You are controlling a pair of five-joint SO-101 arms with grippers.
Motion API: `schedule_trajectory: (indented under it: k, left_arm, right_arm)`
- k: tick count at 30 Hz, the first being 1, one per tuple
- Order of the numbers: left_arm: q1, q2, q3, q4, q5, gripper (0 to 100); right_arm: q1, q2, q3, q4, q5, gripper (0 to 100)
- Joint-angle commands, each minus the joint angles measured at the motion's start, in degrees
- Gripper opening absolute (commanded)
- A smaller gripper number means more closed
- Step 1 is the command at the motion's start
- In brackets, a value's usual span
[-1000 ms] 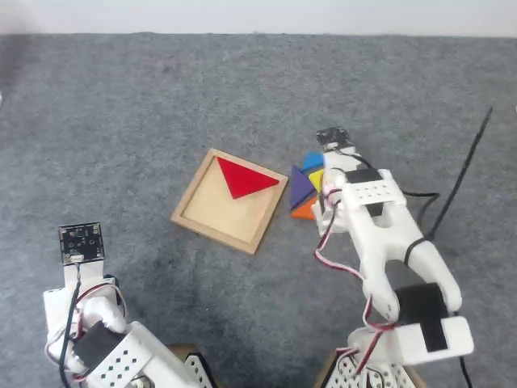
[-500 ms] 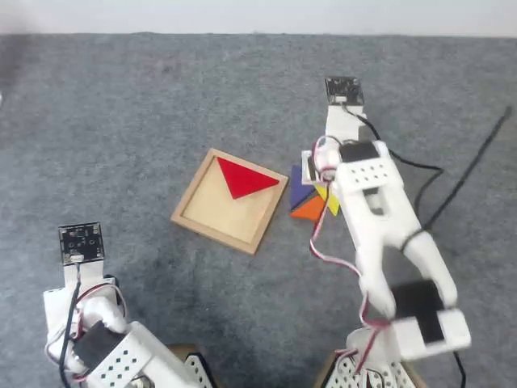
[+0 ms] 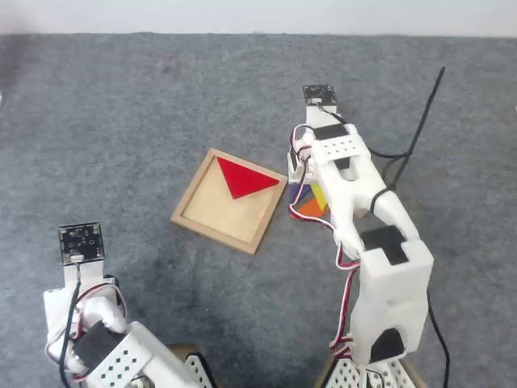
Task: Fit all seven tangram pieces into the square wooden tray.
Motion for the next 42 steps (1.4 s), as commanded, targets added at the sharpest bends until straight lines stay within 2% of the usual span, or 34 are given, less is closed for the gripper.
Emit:
schedule_trajectory:
  k: [1,8,14,19,33,38,42]
  left_arm:
    - [0.18,-0.79,-0.66,0.53,-0.62,24]
    - [0.18,-0.79,-0.66,0.53,-0.62,24]
    - [0.18,-0.79,-0.66,0.53,-0.62,24]
    - [0.18,-0.79,-0.66,0.62,-0.62,24]
    - [0.18,-0.79,-0.66,0.62,-0.62,24]
    - [0.18,-0.79,-0.66,0.62,-0.62,24]
    - [0.18,-0.79,-0.66,0.62,-0.62,24]
  right_arm:
    - [0.13,0.92,-3.60,0.22,-0.97,28.5]
    - [2.77,1.45,-6.24,-0.04,-5.63,28.5]
    - [4.00,2.07,-6.24,-0.66,-6.51,28.4]
    - [4.35,5.23,-8.18,-1.10,-11.87,28.4]
    - [6.29,4.09,-9.85,-2.68,-11.96,29.0]
    - [6.02,4.00,-9.85,-2.51,-12.04,37.6]
    - [6.11,3.47,-9.85,-1.80,-13.63,36.6]
